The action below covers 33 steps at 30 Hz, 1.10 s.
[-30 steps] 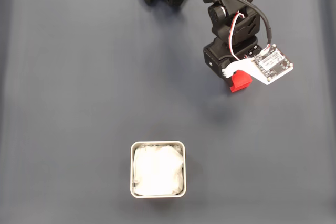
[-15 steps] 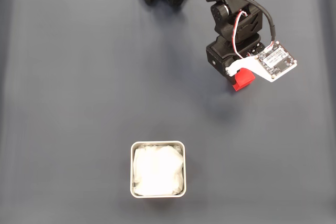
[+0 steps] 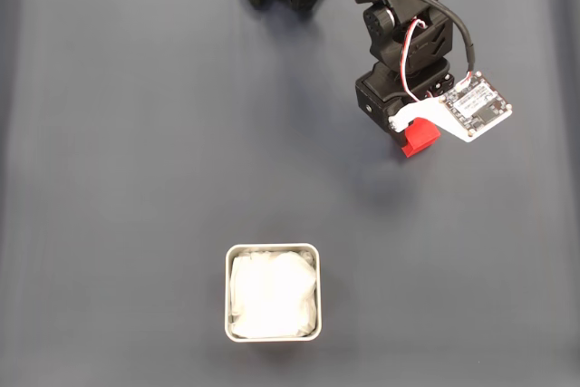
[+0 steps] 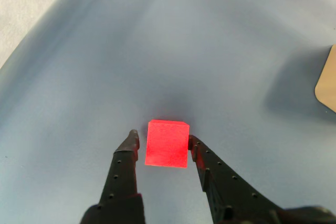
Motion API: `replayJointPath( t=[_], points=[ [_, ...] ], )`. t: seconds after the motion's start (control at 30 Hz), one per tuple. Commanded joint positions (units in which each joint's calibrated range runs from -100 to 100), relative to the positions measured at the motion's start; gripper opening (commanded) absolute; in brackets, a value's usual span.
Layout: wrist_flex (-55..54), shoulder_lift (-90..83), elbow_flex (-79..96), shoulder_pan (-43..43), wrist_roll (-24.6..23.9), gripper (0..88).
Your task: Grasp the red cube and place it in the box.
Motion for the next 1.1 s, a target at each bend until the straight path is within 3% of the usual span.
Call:
replayJointPath(
  t=[0.0,0.17,1.07],
  points=[
    [-0.9,-1.7,-1.8,0.5,-0.1,17.4],
    [-1.0,-1.8,-1.8,0.7,-0.1,12.8],
    [-0.9,-7.0,-2.4,2.2,0.1,6.8]
  ],
)
